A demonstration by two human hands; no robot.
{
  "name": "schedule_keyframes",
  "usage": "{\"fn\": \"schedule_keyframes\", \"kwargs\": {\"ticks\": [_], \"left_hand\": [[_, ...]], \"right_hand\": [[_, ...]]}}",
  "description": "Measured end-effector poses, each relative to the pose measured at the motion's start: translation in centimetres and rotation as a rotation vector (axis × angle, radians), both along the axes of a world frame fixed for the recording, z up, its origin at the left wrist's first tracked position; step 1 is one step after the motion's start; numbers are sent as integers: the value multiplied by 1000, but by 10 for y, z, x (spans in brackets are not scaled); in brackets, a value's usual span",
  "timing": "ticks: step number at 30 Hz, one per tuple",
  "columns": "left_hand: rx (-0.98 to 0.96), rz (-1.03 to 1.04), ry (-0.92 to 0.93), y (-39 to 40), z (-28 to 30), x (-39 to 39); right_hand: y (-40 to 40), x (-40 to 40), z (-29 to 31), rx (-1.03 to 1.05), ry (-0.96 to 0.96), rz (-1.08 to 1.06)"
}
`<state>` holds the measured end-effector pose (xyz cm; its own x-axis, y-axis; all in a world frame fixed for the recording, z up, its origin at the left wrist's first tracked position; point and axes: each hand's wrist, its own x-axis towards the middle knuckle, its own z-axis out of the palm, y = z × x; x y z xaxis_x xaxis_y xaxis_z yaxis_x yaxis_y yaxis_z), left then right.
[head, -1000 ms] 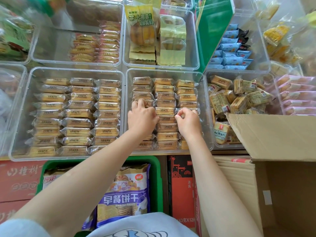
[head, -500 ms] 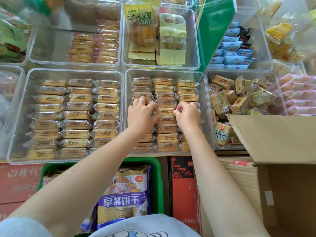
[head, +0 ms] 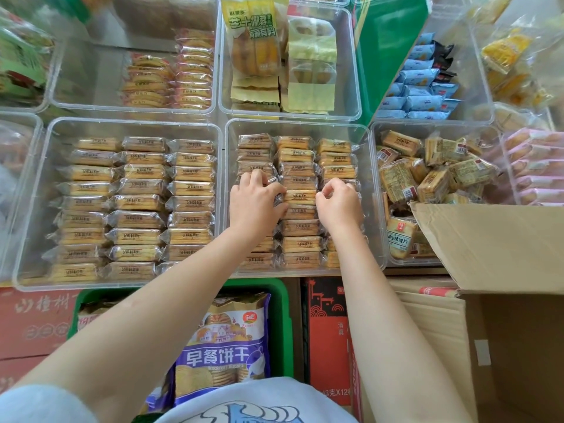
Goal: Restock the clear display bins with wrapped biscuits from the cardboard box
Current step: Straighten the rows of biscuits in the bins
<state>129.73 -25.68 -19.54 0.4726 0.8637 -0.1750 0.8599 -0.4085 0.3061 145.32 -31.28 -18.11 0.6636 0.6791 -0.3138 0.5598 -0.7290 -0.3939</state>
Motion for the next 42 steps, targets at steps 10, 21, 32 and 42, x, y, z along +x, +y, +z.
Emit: {"fn": "schedule_keyframes", "kwargs": {"ticks": [10, 21, 32, 42], "left_hand": [[9, 59, -24, -6, -3, 3], [21, 47, -110, 14, -5, 7], [55, 81, -140, 35, -13, 18], [-55, 171, -42, 55, -13, 32]], "right_hand": [[2, 1, -1, -5, 5, 0], [37, 14, 13, 23, 6, 126], [50, 17, 3, 45, 50, 185], [55, 23, -8, 62, 89, 134]]}}
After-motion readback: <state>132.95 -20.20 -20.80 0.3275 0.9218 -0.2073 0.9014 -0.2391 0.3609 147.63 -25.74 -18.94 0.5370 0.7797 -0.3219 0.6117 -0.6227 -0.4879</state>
